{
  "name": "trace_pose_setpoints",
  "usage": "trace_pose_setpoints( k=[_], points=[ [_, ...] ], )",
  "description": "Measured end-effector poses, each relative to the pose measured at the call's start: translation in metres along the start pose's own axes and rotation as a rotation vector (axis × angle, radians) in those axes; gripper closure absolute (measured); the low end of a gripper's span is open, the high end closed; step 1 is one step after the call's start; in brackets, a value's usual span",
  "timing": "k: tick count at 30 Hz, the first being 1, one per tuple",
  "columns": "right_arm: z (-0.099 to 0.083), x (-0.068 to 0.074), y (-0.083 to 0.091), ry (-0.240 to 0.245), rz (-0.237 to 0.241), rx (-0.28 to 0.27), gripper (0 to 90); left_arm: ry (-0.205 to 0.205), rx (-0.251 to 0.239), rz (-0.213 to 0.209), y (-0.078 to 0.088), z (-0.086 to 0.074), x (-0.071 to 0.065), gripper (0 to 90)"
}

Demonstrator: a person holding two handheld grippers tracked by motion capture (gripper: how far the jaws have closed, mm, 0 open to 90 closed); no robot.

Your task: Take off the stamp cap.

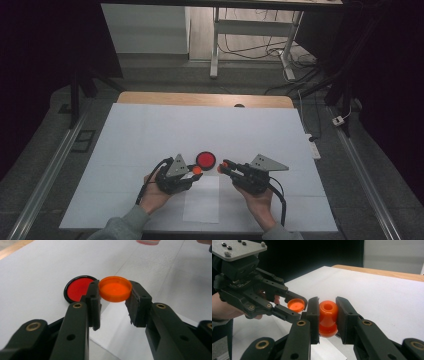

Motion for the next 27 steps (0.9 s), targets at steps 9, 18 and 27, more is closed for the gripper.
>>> trace_pose_setpoints(
  k=[9,18,27],
  points=[
    [0.003,-0.003,0.002,-0.005,-0.006,-0.019,73.3,0.036,-0.015,0.002,0.011,-0.004,0.010,65.2],
    [0.004,-0.006,0.004,-0.007,-0.014,-0.017,73.2,0.054,-0.028,0.006,0.021,-0.008,0.018,65.2],
    [0.004,-0.007,0.005,0.003,-0.018,-0.018,73.2,0.052,-0.030,0.004,0.033,-0.016,0.022,65.1]
  ],
)
Point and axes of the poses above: each handheld gripper's, and its own axes: y roughly backward along the jaws, z roughly out of its top, x roughly to its left, the point moved 9 cm from there along -y, roughly forward along the jaws, and after that the axes turned 7 degrees about y, right-handed, at the moved point
